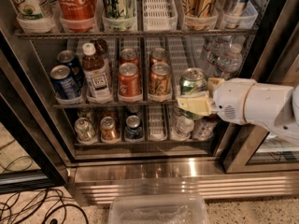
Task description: Pick green can from middle shelf of fridge
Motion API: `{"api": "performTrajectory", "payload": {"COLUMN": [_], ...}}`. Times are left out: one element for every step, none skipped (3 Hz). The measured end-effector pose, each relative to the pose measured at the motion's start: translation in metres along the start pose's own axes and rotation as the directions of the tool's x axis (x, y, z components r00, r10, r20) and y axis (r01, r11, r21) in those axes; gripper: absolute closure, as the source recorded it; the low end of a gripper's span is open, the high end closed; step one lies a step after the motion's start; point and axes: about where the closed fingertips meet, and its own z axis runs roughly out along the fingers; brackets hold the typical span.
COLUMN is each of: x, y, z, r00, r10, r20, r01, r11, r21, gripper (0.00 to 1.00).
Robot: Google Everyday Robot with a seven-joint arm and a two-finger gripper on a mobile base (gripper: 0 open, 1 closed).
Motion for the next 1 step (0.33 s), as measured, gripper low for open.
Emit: {"api": "performTrajectory", "payload": {"x": [0.0000], "y": [0.0000], "z": [0.0000], "r00": [1.000], "r10": [0.000], "r20": [0.000], "r01": [0.000], "r11": [1.0000], "r21": [0.000], "gripper": [1.00]}}
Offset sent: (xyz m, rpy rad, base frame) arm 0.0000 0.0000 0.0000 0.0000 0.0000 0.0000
